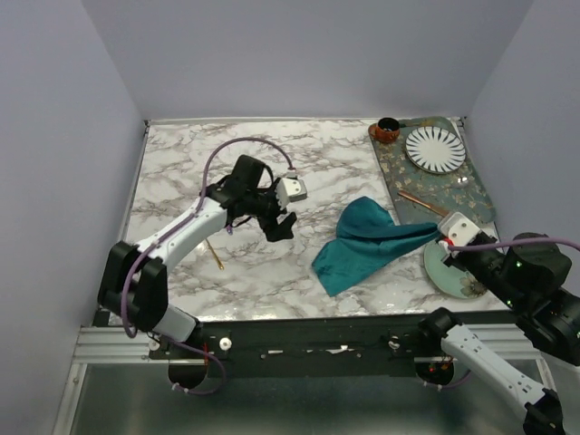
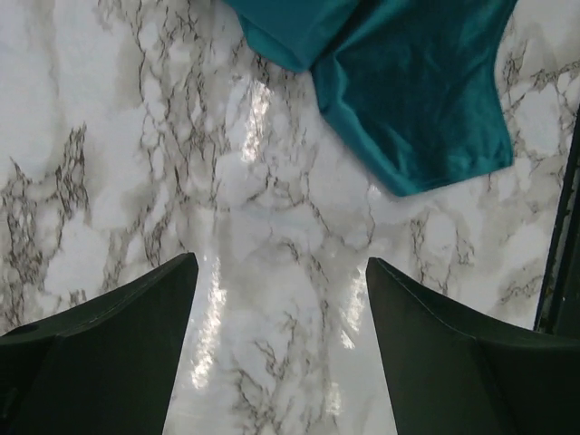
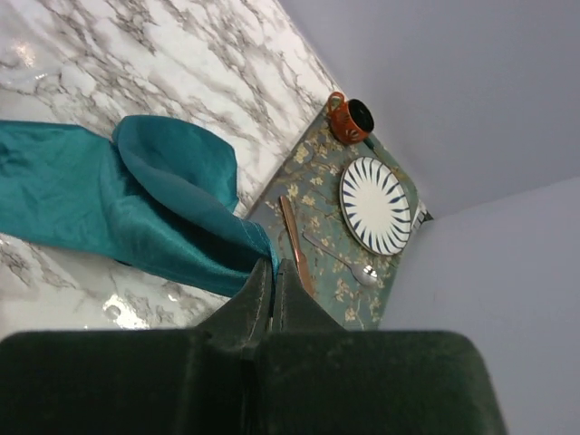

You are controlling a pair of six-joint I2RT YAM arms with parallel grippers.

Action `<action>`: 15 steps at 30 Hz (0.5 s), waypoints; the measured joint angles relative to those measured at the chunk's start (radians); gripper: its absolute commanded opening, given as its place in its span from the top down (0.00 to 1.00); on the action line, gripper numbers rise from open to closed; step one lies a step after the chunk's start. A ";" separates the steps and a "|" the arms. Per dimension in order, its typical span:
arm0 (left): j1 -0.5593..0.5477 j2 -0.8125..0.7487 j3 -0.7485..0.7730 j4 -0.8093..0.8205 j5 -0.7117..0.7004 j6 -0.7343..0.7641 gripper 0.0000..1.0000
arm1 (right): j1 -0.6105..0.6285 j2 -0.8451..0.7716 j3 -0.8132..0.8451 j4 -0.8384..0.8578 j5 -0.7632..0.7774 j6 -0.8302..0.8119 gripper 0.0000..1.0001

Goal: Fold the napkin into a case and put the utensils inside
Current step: Pick up the crumpled napkin from the center of the board.

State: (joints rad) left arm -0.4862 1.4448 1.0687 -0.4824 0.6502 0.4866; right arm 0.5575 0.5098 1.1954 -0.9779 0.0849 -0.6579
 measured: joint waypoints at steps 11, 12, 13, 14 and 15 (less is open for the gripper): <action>-0.199 0.569 0.605 0.064 -0.071 0.042 0.05 | 0.000 0.014 0.006 -0.219 0.008 -0.024 0.99; -0.226 0.605 0.638 0.061 -0.083 0.053 0.06 | 0.000 0.015 0.006 -0.227 0.008 -0.024 0.99; -0.249 0.629 0.659 0.058 -0.093 0.061 0.06 | 0.000 0.015 0.006 -0.235 0.009 -0.024 0.99; -0.275 0.656 0.678 0.056 -0.109 0.069 0.06 | 0.000 0.016 0.006 -0.242 0.009 -0.024 0.99; -0.294 0.671 0.686 0.055 -0.122 0.072 0.06 | 0.000 0.016 0.006 -0.245 0.009 -0.024 0.99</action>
State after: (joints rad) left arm -0.7799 2.1155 1.7550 -0.4271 0.5285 0.5591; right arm 0.5575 0.5262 1.2011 -1.2232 0.0937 -0.6819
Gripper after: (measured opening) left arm 0.946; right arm 0.016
